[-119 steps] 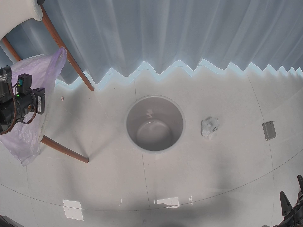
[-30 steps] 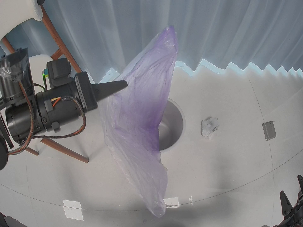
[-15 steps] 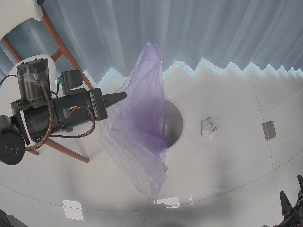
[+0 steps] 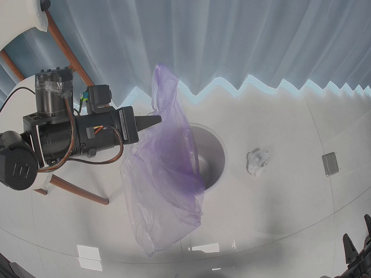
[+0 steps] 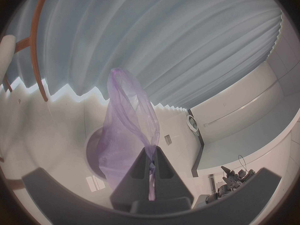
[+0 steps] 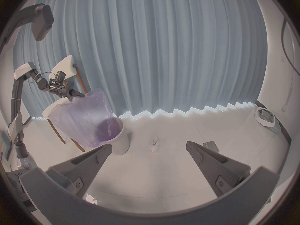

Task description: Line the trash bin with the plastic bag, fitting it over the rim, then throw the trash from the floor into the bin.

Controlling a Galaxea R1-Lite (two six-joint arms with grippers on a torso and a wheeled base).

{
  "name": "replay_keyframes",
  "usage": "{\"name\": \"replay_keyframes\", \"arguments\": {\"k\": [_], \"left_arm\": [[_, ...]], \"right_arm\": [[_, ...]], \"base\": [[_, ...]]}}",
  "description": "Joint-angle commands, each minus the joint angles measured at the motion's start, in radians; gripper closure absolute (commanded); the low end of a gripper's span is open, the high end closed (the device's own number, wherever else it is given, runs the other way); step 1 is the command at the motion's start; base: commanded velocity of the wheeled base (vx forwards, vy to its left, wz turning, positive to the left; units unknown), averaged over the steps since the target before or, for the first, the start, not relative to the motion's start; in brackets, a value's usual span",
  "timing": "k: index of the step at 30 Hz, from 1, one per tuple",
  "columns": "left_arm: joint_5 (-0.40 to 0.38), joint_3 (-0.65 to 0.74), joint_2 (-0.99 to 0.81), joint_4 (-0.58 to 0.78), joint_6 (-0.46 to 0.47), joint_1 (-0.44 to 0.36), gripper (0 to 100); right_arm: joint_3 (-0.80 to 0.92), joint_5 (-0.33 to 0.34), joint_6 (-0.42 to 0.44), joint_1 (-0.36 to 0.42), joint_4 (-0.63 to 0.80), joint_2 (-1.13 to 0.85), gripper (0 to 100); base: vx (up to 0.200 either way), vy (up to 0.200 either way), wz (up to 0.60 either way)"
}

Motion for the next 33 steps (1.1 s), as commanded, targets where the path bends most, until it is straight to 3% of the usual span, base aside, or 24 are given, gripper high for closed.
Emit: {"name": "replay_keyframes", "arguments": {"k": [1, 11, 19, 23, 26, 28, 30, 32, 33], "left_arm": [[0.004, -0.013, 0.0, 0.004, 0.0, -0.002, 100], [0.009, 0.014, -0.025, 0.008, 0.017, -0.031, 100], [0.116, 0.079, -0.022, 0.016, 0.175, -0.147, 100], [0.208, 0.131, -0.037, 0.007, 0.204, -0.152, 100], [0.219, 0.165, -0.069, 0.005, 0.204, -0.137, 100], [0.214, 0.197, -0.088, 0.005, 0.209, -0.117, 100], [0.213, 0.225, -0.111, 0.004, 0.209, -0.117, 100], [0.211, 0.231, -0.112, 0.004, 0.21, -0.117, 100], [0.208, 0.234, -0.111, 0.001, 0.21, -0.117, 100]], "right_arm": [[0.018, 0.0, -0.001, 0.0, 0.0, -0.017, 0], [0.018, 0.0, -0.001, 0.0, 0.0, -0.017, 0], [0.018, 0.0, -0.001, -0.001, 0.0, -0.017, 0], [0.018, -0.002, -0.004, 0.0, 0.003, -0.017, 0], [0.018, -0.002, -0.006, -0.001, 0.0, -0.017, 0], [-0.061, 0.015, -0.004, 0.005, -0.051, 0.002, 0], [-0.208, 0.044, -0.004, 0.026, -0.082, 0.163, 0], [-0.24, 0.079, -0.004, 0.049, -0.076, 0.253, 0], [-0.249, 0.13, 0.008, 0.077, -0.066, 0.308, 0]], "base": [[0.2, 0.0, 0.0], [0.04, 0.0, 0.0], [0.0, 0.0, 0.0], [0.0, 0.0, 0.0], [0.0, 0.0, 0.0], [0.0, 0.0, 0.0], [0.0, 0.0, 0.0], [0.0, 0.0, 0.0], [0.0, 0.0, 0.0]]}}
